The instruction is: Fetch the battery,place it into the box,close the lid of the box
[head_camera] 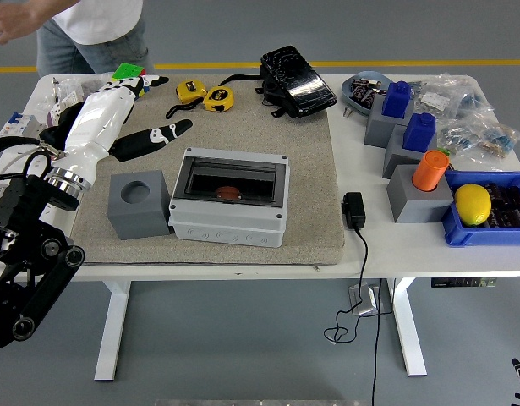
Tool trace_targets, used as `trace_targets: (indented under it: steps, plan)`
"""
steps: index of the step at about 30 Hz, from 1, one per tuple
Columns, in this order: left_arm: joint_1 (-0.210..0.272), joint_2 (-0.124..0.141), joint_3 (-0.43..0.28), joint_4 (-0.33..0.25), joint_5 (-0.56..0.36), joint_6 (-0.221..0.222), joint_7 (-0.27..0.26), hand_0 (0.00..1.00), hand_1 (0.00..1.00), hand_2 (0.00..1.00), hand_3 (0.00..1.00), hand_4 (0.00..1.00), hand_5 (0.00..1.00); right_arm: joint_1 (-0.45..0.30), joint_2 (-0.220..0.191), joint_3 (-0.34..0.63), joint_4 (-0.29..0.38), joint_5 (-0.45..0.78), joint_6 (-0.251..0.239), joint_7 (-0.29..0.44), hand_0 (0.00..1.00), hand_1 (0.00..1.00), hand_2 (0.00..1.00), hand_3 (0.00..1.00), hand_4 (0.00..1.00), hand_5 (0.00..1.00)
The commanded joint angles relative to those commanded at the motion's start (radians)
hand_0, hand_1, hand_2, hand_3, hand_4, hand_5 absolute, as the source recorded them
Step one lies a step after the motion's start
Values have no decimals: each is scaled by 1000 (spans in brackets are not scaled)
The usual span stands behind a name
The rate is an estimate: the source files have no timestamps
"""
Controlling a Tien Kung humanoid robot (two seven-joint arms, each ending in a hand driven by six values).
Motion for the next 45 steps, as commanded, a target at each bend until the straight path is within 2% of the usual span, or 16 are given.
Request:
trace_targets:
  steps: [5, 9, 18, 24, 27, 30, 31, 35, 36, 37, 40, 42, 45]
  plan:
    - [18, -39, -96, 9, 9, 20, -22, 996, 998, 987, 974, 998, 998, -5, 5, 2, 0, -2, 1, 0, 844, 801, 766, 798, 998, 998]
    - [23, -52, -132, 20, -6, 30, -35, 998, 998, 998, 989, 998, 998, -7, 8, 4, 0, -4, 1, 0, 844, 801, 766, 798, 998, 998]
    - [36, -38, -140, 41, -32, 24, -36, 998, 998, 998, 998, 998, 998, -2, 11, 0, 0, -1, 2, 3, 844, 801, 766, 797, 998, 998]
    - [52, -23, -127, 57, -21, 14, -16, 998, 998, 998, 998, 998, 998, 1, 11, -2, 0, -9, 5, 0, 844, 801, 766, 797, 998, 998]
    - [62, -12, -122, 71, -34, 19, -23, 998, 998, 998, 998, 998, 998, 2, 12, 4, 0, -23, 5, -3, 844, 801, 767, 797, 998, 998]
    - [82, -11, -125, 89, -136, 49, -97, 998, 998, 998, 998, 998, 998, 3, 13, -5, 0, -18, 5, -2, 844, 801, 767, 797, 998, 998]
    - [87, -15, -133, 95, -175, 50, -123, 998, 998, 973, 954, 998, 998, 3, 13, -5, 0, -19, 5, -2, 842, 801, 767, 797, 998, 998]
    - [110, -32, -173, 102, -340, 50, -206, 998, 998, 973, 954, 998, 998, 2, 14, -8, 0, -19, 5, -3, 842, 801, 767, 797, 998, 998]
    - [115, -34, -181, 101, -381, 44, -215, 998, 998, 973, 954, 998, 998, 2, 15, -8, 0, -21, 5, -3, 842, 801, 767, 797, 998, 998]
    - [119, -36, -191, 99, -408, 39, -220, 941, 952, 908, 895, 998, 998, 2, 15, -7, 0, -22, 5, -4, 843, 801, 767, 797, 998, 998]
    - [128, -41, -210, 98, -473, 15, -228, 941, 952, 908, 895, 998, 998, 4, 14, -7, 0, -22, 5, -4, 843, 801, 767, 797, 998, 998]
    - [143, -49, -230, 91, -563, -39, -229, 954, 947, 897, 892, 998, 998, 6, 13, -12, 0, -19, 5, -4, 843, 801, 767, 797, 998, 998]
    - [155, -61, -252, 88, -637, -84, -223, 954, 947, 897, 892, 998, 998, 6, 13, -10, 0, -21, 5, -5, 843, 801, 767, 797, 998, 998]
